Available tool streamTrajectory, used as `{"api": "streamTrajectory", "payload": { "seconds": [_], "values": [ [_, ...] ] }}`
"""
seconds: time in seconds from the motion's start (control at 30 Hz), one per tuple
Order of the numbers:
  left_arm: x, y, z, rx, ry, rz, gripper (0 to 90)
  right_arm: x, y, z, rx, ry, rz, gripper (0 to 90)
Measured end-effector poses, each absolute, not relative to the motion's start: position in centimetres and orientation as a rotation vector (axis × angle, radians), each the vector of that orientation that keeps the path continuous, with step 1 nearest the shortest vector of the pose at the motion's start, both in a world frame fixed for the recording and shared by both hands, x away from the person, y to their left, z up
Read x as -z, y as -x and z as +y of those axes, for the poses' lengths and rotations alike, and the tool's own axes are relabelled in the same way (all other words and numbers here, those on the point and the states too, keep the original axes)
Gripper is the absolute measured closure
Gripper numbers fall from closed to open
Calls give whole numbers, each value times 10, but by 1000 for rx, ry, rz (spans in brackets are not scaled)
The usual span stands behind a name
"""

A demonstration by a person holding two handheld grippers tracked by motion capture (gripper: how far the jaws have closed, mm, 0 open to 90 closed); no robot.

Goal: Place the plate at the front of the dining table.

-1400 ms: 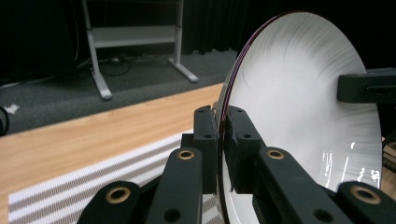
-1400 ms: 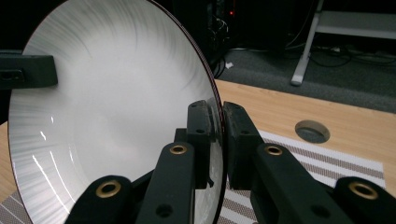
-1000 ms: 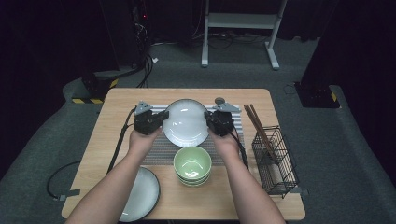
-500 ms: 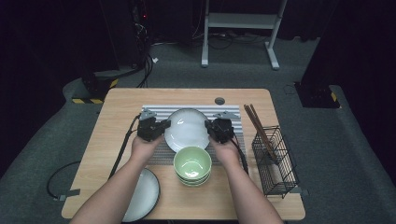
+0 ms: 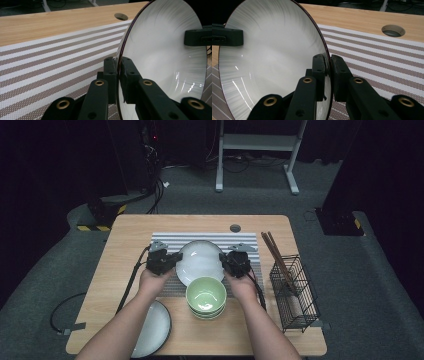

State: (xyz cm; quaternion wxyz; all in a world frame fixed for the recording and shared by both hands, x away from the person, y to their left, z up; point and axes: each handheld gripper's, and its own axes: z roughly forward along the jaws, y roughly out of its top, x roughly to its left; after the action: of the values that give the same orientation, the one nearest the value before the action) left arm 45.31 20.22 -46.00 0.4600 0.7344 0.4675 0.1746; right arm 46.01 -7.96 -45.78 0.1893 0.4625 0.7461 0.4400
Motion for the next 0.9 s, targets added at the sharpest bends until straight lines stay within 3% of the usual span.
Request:
{"api": "streamTrajectory", "payload": {
  "seconds": [0.9],
  "values": [
    [483,-482,202,-354,-1874,1236,819,482,-490,-74,-1153,-1347,2159,799]
  ]
}}
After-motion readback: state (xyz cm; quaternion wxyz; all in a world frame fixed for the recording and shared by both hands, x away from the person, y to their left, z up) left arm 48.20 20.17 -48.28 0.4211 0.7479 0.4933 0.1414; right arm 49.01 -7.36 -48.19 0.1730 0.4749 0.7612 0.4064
